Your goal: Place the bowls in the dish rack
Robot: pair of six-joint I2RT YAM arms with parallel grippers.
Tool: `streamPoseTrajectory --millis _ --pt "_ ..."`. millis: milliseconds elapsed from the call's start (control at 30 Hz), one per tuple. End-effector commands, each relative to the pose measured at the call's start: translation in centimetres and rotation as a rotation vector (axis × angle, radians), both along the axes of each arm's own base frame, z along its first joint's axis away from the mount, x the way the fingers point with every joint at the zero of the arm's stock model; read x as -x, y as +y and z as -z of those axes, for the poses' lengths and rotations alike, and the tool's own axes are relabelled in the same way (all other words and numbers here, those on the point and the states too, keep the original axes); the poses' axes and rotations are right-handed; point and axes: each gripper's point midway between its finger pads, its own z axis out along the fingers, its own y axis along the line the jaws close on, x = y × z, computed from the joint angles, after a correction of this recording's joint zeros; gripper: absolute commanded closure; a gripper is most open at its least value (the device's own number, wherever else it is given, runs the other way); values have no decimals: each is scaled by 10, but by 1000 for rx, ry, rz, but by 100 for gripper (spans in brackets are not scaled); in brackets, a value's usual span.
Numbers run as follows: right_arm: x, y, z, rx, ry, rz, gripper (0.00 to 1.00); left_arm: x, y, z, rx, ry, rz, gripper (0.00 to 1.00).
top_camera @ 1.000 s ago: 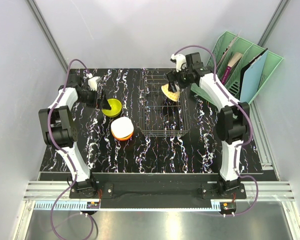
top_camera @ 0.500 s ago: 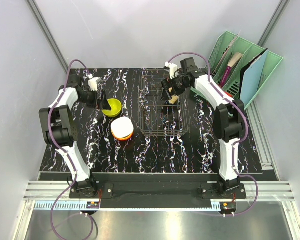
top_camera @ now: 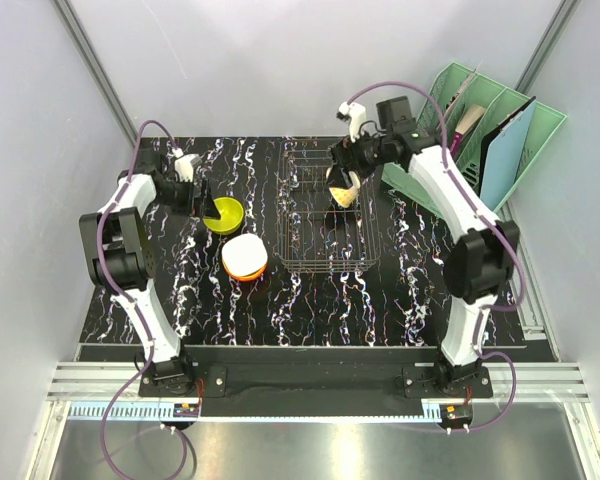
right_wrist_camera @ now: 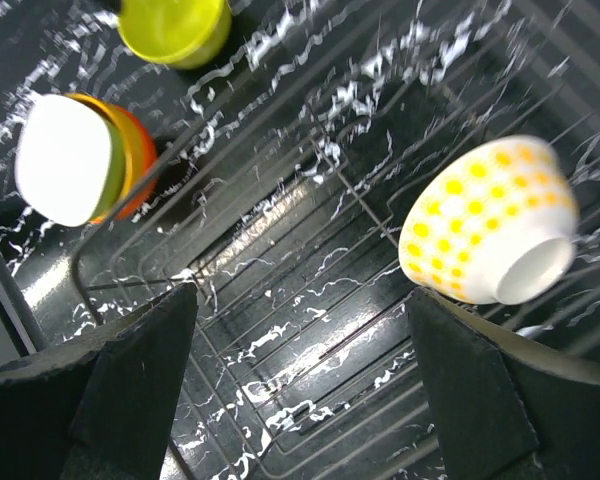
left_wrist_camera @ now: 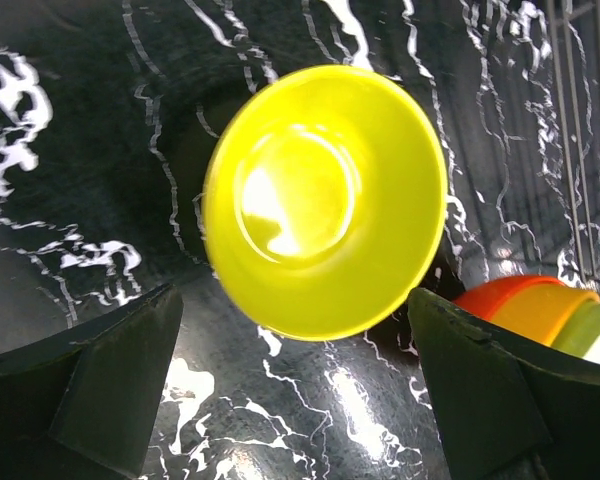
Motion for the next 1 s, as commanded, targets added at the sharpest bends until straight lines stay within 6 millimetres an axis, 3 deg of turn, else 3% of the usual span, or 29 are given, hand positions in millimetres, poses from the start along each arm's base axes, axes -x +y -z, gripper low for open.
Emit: streamPoseTrajectory --millis 0,367,467,500,633,767,933,967 --pt "17 -5 -48 -15 -126 -25 6 -25 15 -5 -45 -46 -63 1" --pt "22 -7 -49 -17 -129 -20 6 -45 28 21 -84 -5 -104 4" --pt "20 -6 -49 -19 -127 -17 6 -46 27 26 -86 2 -96 19" --pt "19 -6 -46 -16 -119 -15 7 -46 27 29 -88 5 -93 30" --pt "18 -6 -41 -15 -106 -13 6 -44 23 30 -86 6 -77 54" --pt "16 -6 -37 -11 -100 -10 7 -41 17 29 -75 7 -55 66" --pt "15 -4 -31 -16 -81 -8 6 -36 11 30 -68 22 -38 87" --pt "16 -3 -31 -21 -73 -7 6 -36 9 29 -64 21 -33 98"
